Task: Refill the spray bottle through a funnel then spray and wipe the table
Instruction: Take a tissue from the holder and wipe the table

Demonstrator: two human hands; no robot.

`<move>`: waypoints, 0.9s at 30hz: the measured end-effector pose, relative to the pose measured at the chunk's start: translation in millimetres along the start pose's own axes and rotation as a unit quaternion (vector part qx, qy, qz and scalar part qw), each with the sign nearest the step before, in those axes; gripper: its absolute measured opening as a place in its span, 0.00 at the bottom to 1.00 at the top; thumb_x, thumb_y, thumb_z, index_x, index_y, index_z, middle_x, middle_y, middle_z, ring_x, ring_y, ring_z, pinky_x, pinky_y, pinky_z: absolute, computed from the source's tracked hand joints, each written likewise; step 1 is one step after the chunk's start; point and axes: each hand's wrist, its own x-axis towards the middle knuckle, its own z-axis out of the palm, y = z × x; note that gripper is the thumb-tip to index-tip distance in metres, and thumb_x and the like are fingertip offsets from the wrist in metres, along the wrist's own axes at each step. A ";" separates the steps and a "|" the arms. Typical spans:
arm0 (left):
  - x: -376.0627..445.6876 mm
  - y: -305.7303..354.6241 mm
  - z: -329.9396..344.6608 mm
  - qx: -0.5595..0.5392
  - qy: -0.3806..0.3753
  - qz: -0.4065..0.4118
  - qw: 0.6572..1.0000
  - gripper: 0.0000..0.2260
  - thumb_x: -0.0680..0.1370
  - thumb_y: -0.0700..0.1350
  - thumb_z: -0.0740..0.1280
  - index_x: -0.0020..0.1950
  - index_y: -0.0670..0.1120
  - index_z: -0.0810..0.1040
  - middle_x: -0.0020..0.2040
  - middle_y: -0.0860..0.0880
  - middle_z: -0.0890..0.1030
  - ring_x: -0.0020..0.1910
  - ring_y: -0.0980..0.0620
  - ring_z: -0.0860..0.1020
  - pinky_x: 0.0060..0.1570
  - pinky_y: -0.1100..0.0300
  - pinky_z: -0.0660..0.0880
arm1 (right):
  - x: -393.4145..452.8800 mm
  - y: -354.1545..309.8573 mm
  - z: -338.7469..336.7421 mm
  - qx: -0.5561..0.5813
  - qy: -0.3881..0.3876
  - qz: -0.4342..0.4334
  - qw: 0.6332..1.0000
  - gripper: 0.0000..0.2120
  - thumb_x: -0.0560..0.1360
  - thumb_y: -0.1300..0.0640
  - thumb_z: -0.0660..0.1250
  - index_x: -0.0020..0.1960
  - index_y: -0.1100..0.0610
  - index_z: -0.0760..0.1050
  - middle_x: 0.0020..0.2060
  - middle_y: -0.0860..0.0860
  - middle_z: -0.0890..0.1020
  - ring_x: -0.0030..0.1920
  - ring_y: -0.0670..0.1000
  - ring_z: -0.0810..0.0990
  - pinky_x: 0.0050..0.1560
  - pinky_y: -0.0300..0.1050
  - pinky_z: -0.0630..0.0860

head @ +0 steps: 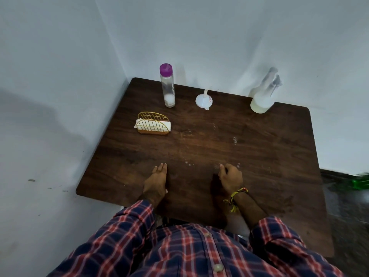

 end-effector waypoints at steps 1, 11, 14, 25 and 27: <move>1.9 0.5 -3.3 0.015 -0.009 -0.010 1.000 0.48 0.73 0.42 0.74 0.80 0.48 0.42 0.81 0.48 0.44 0.79 0.45 0.43 0.76 0.44 0.55 | 0.1 -3.0 1.0 -0.006 0.006 -0.004 1.000 0.14 0.80 0.52 0.60 0.42 0.59 0.77 0.40 0.56 0.83 0.46 0.59 0.82 0.47 0.47 0.73; 25.2 -28.4 -22.2 0.013 -0.058 -0.037 0.998 0.67 0.60 0.57 0.81 0.76 0.55 0.29 0.77 0.47 0.28 0.76 0.37 0.33 0.70 0.27 0.46 | 6.7 -38.5 16.9 0.010 0.042 -0.045 0.998 0.05 0.77 0.56 0.68 0.42 0.55 0.75 0.39 0.51 0.82 0.44 0.54 0.81 0.42 0.39 0.66; 32.7 -25.6 -29.3 0.008 -0.085 -0.039 0.996 0.65 0.61 0.54 0.81 0.77 0.57 0.30 0.77 0.47 0.29 0.76 0.35 0.34 0.69 0.26 0.48 | 13.4 -50.5 23.8 0.016 0.057 -0.052 0.997 0.11 0.79 0.53 0.64 0.39 0.56 0.73 0.35 0.52 0.79 0.42 0.58 0.80 0.40 0.43 0.66; 57.6 -32.0 -45.2 -0.027 -0.128 -0.038 0.991 0.53 0.70 0.46 0.77 0.78 0.59 0.38 0.79 0.50 0.33 0.76 0.35 0.35 0.67 0.26 0.54 | 10.3 -72.7 44.4 0.023 0.072 -0.051 0.996 0.10 0.76 0.65 0.60 0.51 0.57 0.78 0.43 0.52 0.84 0.45 0.55 0.83 0.45 0.42 0.75; 61.6 -35.0 -46.4 -0.027 -0.128 -0.036 0.991 0.49 0.73 0.46 0.74 0.78 0.60 0.40 0.79 0.50 0.35 0.76 0.35 0.36 0.67 0.26 0.55 | 12.9 -79.5 44.7 0.009 0.062 -0.062 0.996 0.09 0.76 0.64 0.64 0.52 0.58 0.80 0.46 0.53 0.85 0.48 0.53 0.82 0.48 0.41 0.75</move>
